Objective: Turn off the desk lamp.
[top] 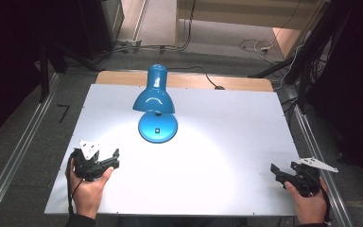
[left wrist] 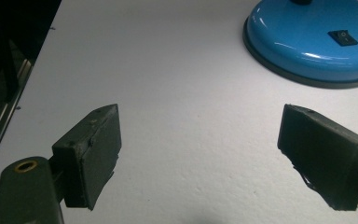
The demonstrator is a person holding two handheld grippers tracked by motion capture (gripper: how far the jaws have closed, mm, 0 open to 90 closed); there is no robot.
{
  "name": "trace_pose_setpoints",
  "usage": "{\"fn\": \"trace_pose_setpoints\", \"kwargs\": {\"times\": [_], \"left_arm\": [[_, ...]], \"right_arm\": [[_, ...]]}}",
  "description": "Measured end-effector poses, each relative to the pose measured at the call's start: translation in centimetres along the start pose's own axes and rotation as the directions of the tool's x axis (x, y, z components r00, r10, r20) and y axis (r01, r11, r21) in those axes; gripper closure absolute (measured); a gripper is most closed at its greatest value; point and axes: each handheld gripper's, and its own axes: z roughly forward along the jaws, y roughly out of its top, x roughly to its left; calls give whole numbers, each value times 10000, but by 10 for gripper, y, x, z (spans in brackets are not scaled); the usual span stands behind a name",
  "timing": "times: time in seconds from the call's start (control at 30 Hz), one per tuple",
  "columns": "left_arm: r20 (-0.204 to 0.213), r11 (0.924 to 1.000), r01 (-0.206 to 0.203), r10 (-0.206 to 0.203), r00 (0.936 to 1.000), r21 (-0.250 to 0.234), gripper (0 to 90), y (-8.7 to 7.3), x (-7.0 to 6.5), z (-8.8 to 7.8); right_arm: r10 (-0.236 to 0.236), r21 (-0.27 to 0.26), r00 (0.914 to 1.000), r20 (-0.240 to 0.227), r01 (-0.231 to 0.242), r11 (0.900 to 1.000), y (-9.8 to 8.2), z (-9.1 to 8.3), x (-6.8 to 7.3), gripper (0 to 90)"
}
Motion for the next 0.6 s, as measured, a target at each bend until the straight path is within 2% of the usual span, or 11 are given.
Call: {"fn": "trace_pose_setpoints", "kwargs": {"times": [0.17,0.27,0.6], "left_arm": [[285,10000,-51,50,9996,26,141,2,-8,2],[439,9999,128,-129,9990,38,141,1,-7,2],[528,9994,337,-336,9980,-18,141,2,-6,2]], "right_arm": [[44,11,10000,46,-44,10000,0,0,-1,159],[3,-4,10000,36,-3,10000,0,0,0,159],[-77,29,10000,40,77,10000,1,1,2,160]]}}
